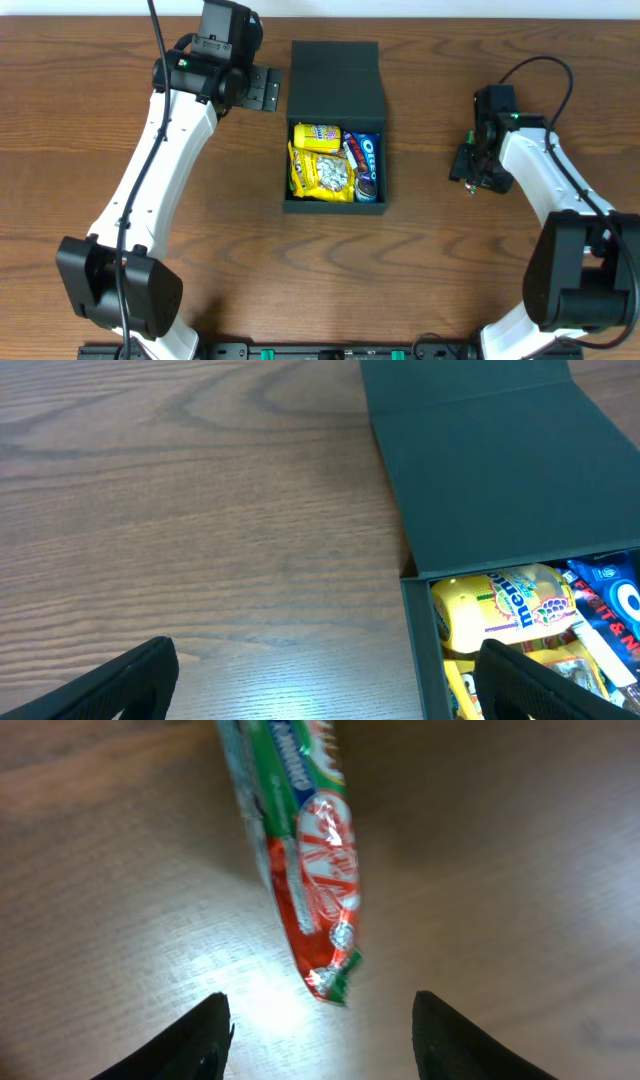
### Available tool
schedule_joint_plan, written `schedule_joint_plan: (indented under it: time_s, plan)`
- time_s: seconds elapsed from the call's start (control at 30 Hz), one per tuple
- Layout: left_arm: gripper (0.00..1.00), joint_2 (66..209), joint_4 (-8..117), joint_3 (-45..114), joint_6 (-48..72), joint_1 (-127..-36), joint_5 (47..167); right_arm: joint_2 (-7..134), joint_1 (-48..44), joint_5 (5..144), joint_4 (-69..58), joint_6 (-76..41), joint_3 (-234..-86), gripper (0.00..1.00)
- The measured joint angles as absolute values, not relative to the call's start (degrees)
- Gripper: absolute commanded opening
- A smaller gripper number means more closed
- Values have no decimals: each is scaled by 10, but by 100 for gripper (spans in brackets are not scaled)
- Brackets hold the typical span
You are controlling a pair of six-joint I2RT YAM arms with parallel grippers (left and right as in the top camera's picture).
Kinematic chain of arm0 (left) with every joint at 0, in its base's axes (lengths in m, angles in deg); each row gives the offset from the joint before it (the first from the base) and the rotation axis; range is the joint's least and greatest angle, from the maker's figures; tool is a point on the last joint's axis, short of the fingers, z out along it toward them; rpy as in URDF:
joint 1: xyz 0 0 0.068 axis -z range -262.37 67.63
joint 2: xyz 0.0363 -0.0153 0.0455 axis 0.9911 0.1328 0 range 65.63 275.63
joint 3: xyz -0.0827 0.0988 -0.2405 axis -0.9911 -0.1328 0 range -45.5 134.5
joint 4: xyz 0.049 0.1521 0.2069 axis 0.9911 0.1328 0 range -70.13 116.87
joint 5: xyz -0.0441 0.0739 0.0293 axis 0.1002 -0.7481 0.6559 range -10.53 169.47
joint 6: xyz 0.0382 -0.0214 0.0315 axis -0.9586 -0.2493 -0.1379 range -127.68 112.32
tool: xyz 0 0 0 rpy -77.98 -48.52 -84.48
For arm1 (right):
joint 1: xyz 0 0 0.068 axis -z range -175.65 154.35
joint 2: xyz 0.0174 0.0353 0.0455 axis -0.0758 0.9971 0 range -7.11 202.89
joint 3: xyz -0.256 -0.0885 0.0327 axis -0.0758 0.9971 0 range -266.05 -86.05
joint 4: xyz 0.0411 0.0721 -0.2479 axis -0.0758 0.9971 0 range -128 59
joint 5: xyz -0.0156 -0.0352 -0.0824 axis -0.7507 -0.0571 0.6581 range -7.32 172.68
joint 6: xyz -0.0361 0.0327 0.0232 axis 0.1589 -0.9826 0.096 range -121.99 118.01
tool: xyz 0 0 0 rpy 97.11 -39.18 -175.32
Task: Pack container
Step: 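Grasp the KitKat bar with the right gripper and insert it in box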
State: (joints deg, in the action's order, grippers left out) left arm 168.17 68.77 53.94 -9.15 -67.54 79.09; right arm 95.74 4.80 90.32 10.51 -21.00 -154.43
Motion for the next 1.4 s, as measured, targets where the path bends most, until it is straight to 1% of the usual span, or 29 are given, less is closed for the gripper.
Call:
schedule_joint_plan:
  time_s: [0.37, 0.47, 0.63, 0.73, 0.8, 0.83, 0.87, 0.93, 1.07, 1.17, 1.27, 1.4]
  plan:
    - [95, 1682, 688, 539, -92, -675, 791, 1004, 72, 887, 56, -192, -1531, 57]
    - [95, 1682, 687, 539, -92, -675, 791, 1015, 74, 884, 44, -184, -1531, 52]
    - [95, 1682, 687, 539, -92, -675, 791, 1025, 75, 869, 26, -169, -1531, 35]
    - [95, 1682, 687, 539, -92, -675, 791, 1026, 75, 863, 24, -165, -1531, 22]
    - [95, 1682, 687, 539, -92, -675, 791, 1026, 75, 860, 26, -163, -1531, 16]
    - [95, 1682, 687, 539, -92, -675, 791, 1026, 75, 860, 36, -165, -1533, 13]
    - [95, 1682, 687, 539, -92, -675, 791, 1027, 75, 860, 56, -164, -1539, 8]
    - [95, 1682, 688, 540, -92, -675, 791, 1030, 75, 859, 96, -162, -1561, 2]
    - [95, 1682, 687, 539, -92, -675, 791, 1033, 65, 856, 183, -159, -1649, 2]
    - [95, 1682, 686, 539, -92, -676, 791, 1032, 35, 841, 242, -159, -1731, 2]
    - [95, 1682, 687, 540, -92, -675, 791, 1025, -22, 812, 254, -160, -1773, 2]
    - [95, 1682, 687, 539, -92, -675, 791, 1020, -97, 762, 240, -166, -1775, 2]
